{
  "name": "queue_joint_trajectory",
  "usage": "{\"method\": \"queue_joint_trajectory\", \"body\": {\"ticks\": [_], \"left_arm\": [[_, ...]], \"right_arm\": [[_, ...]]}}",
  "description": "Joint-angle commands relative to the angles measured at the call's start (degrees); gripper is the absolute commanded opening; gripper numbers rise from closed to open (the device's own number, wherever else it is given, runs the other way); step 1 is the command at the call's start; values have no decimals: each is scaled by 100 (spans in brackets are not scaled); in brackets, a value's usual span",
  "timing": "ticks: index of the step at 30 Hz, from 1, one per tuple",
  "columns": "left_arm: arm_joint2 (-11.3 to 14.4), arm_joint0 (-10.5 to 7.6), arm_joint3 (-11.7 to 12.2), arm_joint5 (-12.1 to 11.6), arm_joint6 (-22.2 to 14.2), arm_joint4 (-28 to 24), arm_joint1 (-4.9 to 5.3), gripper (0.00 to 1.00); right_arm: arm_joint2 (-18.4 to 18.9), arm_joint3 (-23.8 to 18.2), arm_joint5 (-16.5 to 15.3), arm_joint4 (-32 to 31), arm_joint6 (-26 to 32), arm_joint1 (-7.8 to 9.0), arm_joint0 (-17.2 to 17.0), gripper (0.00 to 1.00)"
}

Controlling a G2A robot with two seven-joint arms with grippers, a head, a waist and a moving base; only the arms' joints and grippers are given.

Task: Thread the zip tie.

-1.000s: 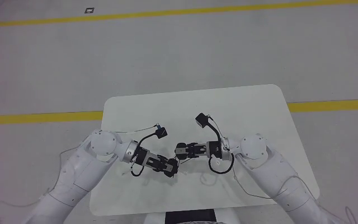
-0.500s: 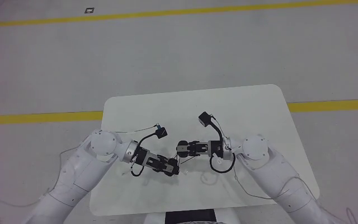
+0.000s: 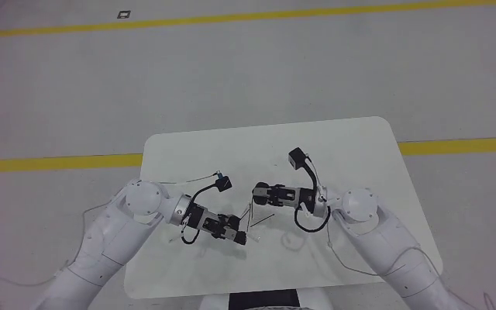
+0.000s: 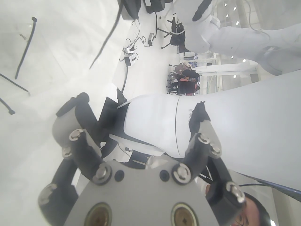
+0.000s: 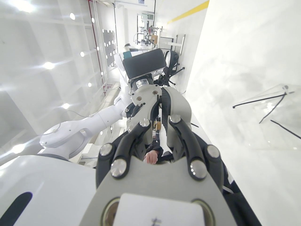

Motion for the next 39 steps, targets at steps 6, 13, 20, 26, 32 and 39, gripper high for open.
{"method": "queue_joint_trajectory", "body": {"ticks": [6,13,20,26,32,39], "left_arm": [[0,0,0,0,0,0,0,100],[-65,182,-60,0,455,-388,-32,100],[-632,701,-178,0,748,-473,-149,100],[-1042,996,-127,0,780,-605,-412,100],[-1530,1152,275,0,656,-801,-827,100],[-1826,1302,442,0,345,-827,-1154,100]], "right_arm": [[-1,0,2,-7,4,0,3,0],[145,-42,-176,557,-184,-2,-223,0],[403,87,-524,1515,-164,6,-561,0],[389,291,-689,2324,-134,-44,-624,0],[282,479,-880,2729,-372,-119,-609,0],[264,657,-938,2848,-583,-157,-592,0]]}}
